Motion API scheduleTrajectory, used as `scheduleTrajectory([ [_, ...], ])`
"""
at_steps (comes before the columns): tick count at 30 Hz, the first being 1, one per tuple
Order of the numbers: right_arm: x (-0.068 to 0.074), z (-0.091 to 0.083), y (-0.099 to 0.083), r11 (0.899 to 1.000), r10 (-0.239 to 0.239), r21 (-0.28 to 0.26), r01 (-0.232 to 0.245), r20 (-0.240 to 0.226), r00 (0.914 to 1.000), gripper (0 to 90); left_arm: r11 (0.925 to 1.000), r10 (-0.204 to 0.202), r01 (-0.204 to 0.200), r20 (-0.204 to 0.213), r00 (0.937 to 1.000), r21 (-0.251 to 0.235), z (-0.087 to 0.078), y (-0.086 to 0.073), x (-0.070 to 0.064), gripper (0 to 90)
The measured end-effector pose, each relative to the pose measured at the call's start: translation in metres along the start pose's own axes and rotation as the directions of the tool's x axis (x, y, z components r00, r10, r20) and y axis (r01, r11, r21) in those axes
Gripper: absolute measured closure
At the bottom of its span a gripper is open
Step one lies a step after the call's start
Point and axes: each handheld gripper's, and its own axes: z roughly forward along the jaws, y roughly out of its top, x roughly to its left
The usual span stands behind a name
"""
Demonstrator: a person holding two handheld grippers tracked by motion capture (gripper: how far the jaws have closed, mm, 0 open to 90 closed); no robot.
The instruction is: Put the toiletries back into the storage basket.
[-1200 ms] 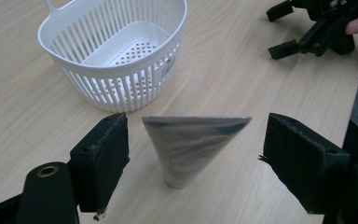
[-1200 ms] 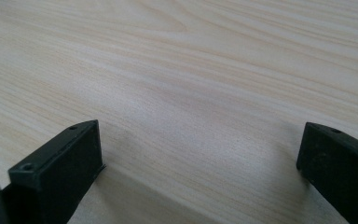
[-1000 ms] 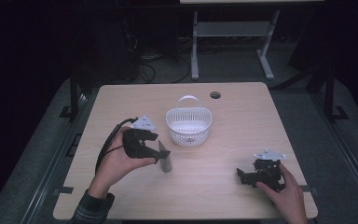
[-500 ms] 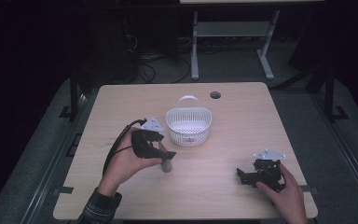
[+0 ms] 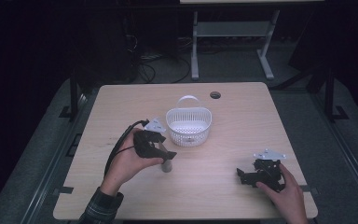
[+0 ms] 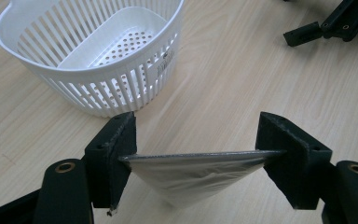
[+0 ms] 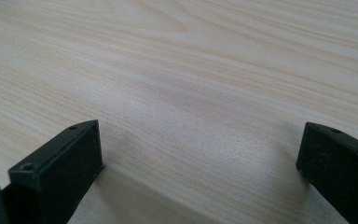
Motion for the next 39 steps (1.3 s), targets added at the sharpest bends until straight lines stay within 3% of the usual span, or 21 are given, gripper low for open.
scheduleTrajectory([
  [20,0.0,0.0,0.0,1.0,0.0,0.0,0.0,0.0,1.0,0.0,0.999,-0.008,0.008,-0.003,1.0,0.044,-0.003,0.003,0.0,29.7],
  [39,0.0,0.0,0.0,1.0,0.0,-0.001,0.0,0.001,1.0,0.0,0.9987,-0.022,0.022,0.0,0.9998,0.047,-0.016,0.008,0.006,29.7],
])
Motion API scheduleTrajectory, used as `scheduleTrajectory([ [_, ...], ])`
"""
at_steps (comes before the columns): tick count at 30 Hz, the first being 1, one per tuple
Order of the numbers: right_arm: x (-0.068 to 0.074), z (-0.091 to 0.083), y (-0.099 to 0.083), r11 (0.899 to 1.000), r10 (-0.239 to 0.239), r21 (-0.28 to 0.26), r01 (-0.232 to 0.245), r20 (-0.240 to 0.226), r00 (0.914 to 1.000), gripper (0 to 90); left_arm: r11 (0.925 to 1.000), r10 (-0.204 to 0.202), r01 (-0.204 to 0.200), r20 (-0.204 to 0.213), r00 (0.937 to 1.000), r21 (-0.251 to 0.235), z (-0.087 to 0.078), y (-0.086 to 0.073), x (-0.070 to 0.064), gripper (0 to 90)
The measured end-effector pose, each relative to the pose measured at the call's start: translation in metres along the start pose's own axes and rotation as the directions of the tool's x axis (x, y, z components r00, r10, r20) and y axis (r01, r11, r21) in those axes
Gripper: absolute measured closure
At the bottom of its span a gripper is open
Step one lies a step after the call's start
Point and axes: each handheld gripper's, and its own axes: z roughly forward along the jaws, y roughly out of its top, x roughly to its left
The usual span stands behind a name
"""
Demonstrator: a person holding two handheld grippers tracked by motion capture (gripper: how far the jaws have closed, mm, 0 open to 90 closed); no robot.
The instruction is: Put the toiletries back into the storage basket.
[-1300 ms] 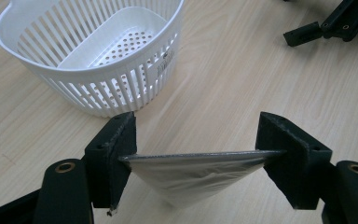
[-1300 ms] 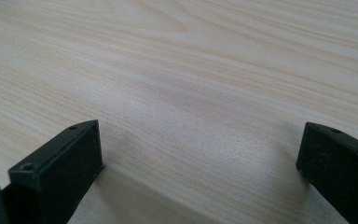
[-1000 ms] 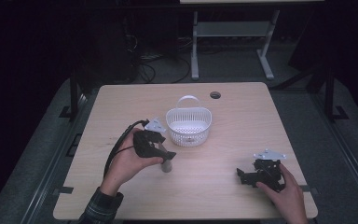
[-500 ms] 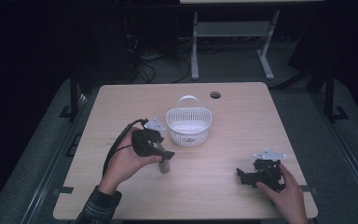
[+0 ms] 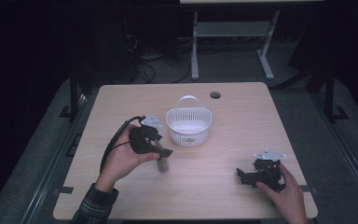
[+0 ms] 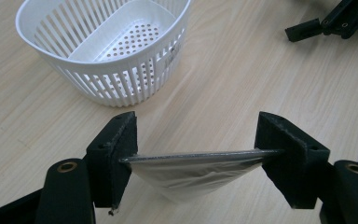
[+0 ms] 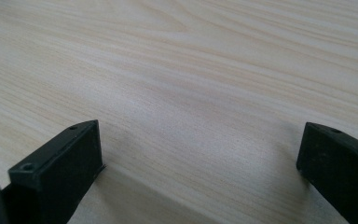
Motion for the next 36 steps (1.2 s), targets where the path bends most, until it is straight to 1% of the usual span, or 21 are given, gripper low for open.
scheduleTrajectory([
  [5,0.0,0.0,0.0,1.0,0.0,0.0,0.0,0.0,1.0,0.0,1.0,0.003,-0.003,-0.004,1.0,-0.003,-0.005,0.004,0.001,29.7],
  [22,0.0,0.0,0.0,1.0,-0.002,0.0,0.002,-0.001,1.0,0.0,0.9998,-0.01,0.009,-0.024,0.9997,-0.017,-0.022,0.019,0.009,29.8],
  [23,0.0,0.0,0.0,1.0,-0.001,0.001,0.001,-0.001,1.0,0.0,0.9996,-0.016,0.015,-0.026,0.9995,-0.022,-0.024,0.021,0.009,29.7],
  [26,0.0,0.0,0.0,1.0,-0.001,0.001,0.001,0.0,1.0,0.0,0.9997,-0.012,0.011,-0.028,0.9995,-0.024,-0.025,0.023,0.01,29.8],
  [36,0.0,0.0,0.0,1.0,0.0,0.0,0.0,0.0,1.0,0.0,0.9991,-0.019,0.017,-0.035,0.9992,-0.038,-0.035,0.034,0.013,29.8],
])
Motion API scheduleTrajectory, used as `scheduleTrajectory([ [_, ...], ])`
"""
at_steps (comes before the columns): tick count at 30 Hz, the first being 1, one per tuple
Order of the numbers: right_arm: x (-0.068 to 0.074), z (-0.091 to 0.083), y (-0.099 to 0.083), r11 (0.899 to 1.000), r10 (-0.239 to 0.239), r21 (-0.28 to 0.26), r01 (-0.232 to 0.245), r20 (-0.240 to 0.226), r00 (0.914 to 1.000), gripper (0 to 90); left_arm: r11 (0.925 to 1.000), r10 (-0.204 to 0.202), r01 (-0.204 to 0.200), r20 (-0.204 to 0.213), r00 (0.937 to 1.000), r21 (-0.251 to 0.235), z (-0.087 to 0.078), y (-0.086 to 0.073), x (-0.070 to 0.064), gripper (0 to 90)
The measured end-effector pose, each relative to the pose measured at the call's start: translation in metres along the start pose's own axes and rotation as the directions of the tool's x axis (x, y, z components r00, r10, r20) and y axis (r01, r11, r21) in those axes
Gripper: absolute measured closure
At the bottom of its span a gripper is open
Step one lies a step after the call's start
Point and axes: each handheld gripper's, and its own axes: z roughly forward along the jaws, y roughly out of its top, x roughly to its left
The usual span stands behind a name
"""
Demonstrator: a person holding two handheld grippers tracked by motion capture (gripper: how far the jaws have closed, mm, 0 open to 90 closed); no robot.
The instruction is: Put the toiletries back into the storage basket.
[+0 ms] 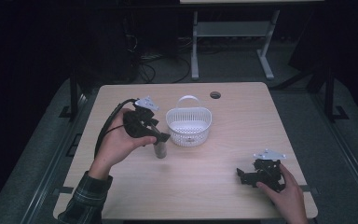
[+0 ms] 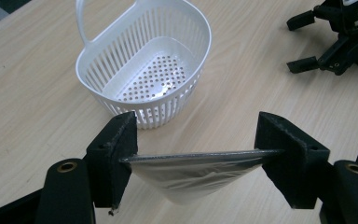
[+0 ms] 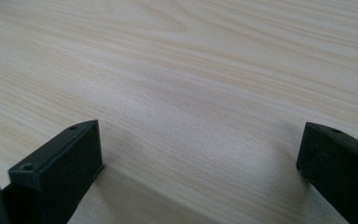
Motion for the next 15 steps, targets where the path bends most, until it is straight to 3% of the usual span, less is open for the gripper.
scheduleTrajectory([
  [15,0.0,0.0,0.0,1.0,0.0,0.0,0.0,0.0,1.0,0.0,0.9998,-0.01,0.009,-0.011,0.9999,-0.017,-0.008,0.016,0.007,29.8],
])
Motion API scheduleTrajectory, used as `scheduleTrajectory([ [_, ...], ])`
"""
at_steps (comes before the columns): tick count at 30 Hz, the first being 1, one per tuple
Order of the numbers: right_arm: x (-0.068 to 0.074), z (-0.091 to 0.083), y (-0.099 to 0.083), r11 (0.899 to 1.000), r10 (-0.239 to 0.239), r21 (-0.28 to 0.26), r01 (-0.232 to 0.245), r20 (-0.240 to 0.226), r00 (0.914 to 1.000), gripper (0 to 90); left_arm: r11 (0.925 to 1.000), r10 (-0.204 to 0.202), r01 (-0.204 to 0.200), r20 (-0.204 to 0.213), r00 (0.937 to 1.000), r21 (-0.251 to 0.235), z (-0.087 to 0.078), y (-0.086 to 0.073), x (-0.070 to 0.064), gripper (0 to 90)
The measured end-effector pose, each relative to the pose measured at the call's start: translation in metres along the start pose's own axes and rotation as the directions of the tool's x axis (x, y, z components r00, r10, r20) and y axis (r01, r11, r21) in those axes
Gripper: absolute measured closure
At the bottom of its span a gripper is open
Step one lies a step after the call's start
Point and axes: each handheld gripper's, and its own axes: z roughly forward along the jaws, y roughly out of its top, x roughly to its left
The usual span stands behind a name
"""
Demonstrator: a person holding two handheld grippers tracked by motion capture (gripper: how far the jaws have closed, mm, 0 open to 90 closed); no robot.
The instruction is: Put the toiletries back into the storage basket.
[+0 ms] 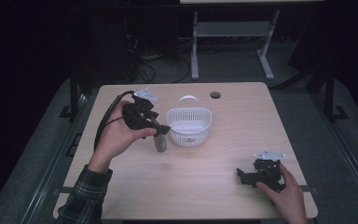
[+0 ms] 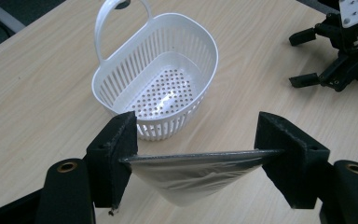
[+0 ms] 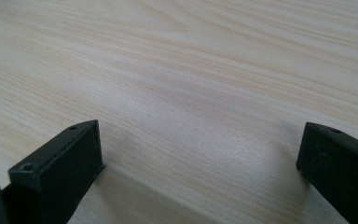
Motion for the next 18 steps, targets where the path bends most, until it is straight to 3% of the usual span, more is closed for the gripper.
scheduleTrajectory([
  [18,0.0,0.0,0.0,1.0,-0.001,0.0,0.001,0.0,1.0,0.0,0.9999,0.0,0.0,0.003,1.0,-0.012,-0.001,0.026,0.008,29.8],
])
